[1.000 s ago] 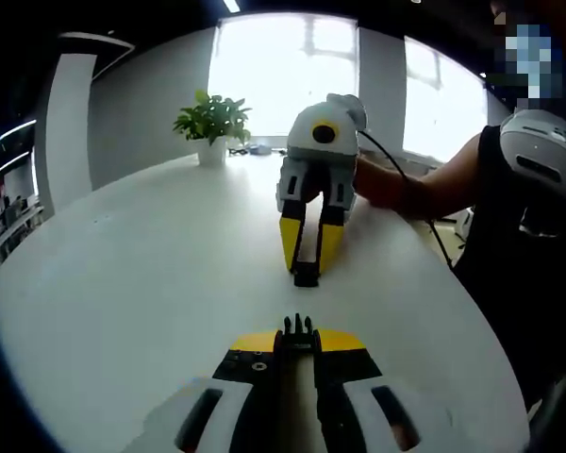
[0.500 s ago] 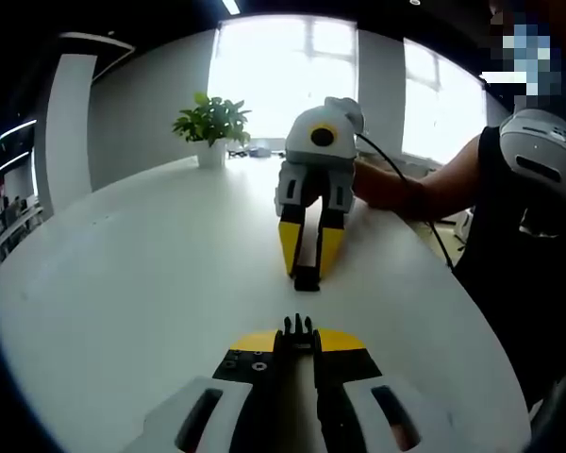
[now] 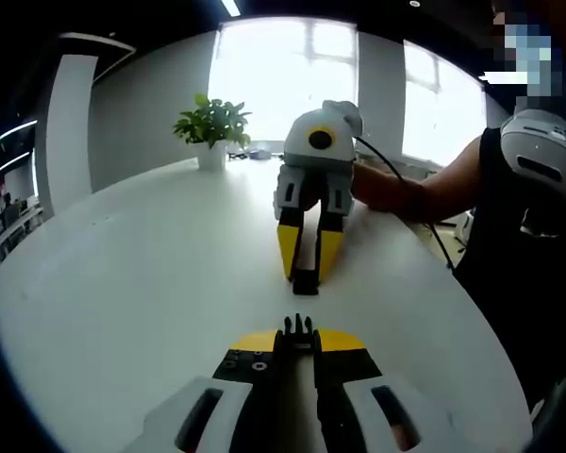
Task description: Snap the two parts of the plastic buckle together until the buckle closes and remains connected.
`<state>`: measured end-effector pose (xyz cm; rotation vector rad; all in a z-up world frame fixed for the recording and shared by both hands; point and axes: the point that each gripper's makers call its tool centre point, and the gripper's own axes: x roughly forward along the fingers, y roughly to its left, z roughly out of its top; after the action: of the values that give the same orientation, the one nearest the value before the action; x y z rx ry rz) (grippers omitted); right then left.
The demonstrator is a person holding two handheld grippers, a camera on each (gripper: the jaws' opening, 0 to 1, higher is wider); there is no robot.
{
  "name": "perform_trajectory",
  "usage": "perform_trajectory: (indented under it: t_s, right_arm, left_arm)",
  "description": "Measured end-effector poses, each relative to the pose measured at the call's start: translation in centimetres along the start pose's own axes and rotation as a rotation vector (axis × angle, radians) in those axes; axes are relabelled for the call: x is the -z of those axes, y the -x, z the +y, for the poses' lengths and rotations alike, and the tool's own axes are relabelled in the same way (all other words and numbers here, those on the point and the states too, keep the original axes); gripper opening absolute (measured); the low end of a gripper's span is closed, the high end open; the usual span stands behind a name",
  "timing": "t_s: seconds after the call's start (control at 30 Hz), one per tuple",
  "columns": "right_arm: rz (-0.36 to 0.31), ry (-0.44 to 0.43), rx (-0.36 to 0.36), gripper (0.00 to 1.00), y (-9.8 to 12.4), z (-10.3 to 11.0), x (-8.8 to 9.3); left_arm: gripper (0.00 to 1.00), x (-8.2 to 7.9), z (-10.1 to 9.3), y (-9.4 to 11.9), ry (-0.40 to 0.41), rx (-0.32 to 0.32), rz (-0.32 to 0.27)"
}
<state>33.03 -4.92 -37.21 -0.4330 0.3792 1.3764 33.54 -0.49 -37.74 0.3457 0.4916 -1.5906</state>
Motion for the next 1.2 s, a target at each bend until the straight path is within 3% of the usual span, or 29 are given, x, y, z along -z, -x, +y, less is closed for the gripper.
perform_trajectory:
  t_s: [1.2]
  right_arm:
    - [0.0, -0.007, -0.002, 0.1, 0.02, -0.29, 0.09]
  left_arm:
    - [0.1, -0.18, 0.51, 0.32, 0.002, -0.01, -0.005]
